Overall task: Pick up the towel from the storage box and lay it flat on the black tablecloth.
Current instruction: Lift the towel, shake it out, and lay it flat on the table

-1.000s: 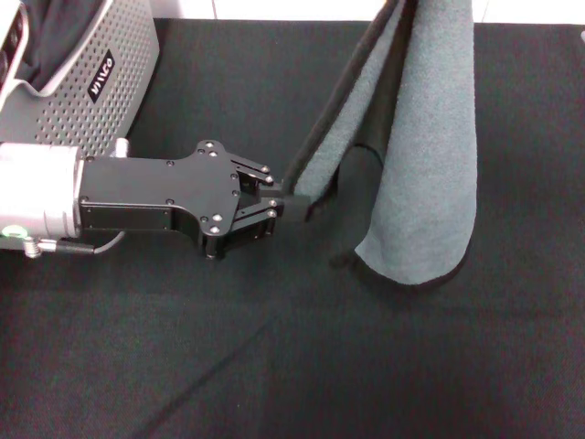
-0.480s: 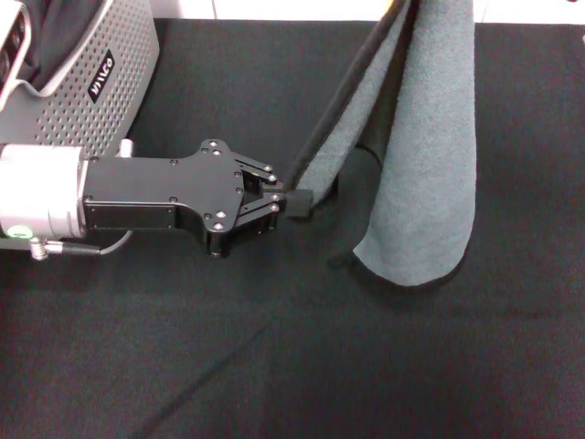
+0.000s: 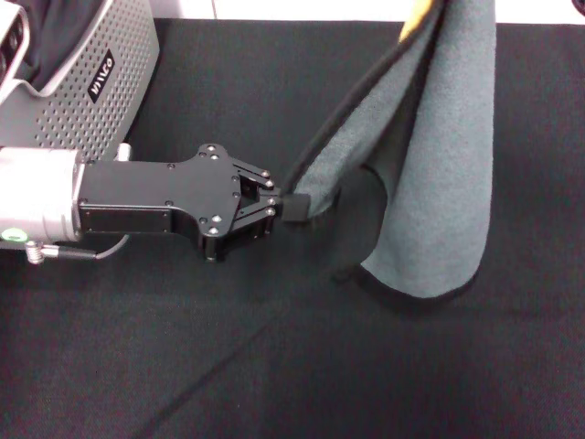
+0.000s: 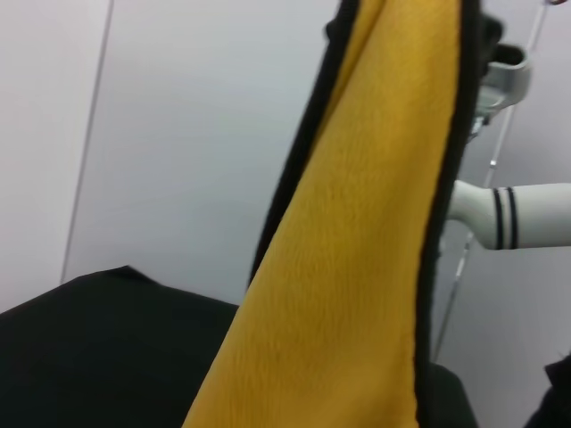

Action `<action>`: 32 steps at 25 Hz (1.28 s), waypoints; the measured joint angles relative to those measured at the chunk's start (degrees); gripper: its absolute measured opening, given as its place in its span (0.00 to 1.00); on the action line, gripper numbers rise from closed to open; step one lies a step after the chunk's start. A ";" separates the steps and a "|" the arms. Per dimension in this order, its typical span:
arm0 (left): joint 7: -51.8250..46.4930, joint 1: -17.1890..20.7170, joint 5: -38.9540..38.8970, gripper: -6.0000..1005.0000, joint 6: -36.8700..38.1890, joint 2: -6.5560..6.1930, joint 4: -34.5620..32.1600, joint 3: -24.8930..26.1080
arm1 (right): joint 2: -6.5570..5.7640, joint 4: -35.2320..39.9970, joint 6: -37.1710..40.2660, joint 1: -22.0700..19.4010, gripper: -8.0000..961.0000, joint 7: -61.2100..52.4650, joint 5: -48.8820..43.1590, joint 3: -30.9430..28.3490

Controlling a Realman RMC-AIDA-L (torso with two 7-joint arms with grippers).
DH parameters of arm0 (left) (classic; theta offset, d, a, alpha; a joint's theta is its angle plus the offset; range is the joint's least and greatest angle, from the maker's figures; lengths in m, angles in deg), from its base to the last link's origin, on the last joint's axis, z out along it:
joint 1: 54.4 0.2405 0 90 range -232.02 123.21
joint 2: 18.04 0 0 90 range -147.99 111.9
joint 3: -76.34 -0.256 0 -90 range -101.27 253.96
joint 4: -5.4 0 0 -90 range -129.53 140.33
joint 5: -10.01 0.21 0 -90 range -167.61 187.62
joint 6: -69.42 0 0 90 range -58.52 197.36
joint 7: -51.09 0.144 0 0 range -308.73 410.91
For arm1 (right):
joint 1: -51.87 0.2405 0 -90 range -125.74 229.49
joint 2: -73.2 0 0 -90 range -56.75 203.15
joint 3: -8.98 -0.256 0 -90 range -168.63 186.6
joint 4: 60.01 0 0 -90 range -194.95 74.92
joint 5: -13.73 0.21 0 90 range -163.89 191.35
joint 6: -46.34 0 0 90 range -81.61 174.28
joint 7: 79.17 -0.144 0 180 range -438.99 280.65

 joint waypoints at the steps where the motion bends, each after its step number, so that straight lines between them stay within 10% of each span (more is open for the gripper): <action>1: 0.01 -0.02 -0.02 0.02 0.61 -0.07 -0.21 0.06 | -0.04 -0.16 0.01 -0.33 0.04 -0.02 -0.09 0.00; 11: -6.73 0.39 -5.56 0.03 9.38 -1.68 -8.09 6.56 | -2.39 -4.99 2.03 -2.32 0.04 -5.05 -4.59 -0.01; 24: -9.59 1.82 -19.62 0.03 13.84 -12.75 -10.80 -6.53 | -4.56 -4.86 10.74 -8.11 0.04 -10.37 -10.61 -0.08; 32: -11.77 1.79 -23.05 0.03 14.01 -16.57 -10.95 -9.10 | -4.15 -6.62 17.43 -10.03 0.04 -10.38 -13.52 -0.84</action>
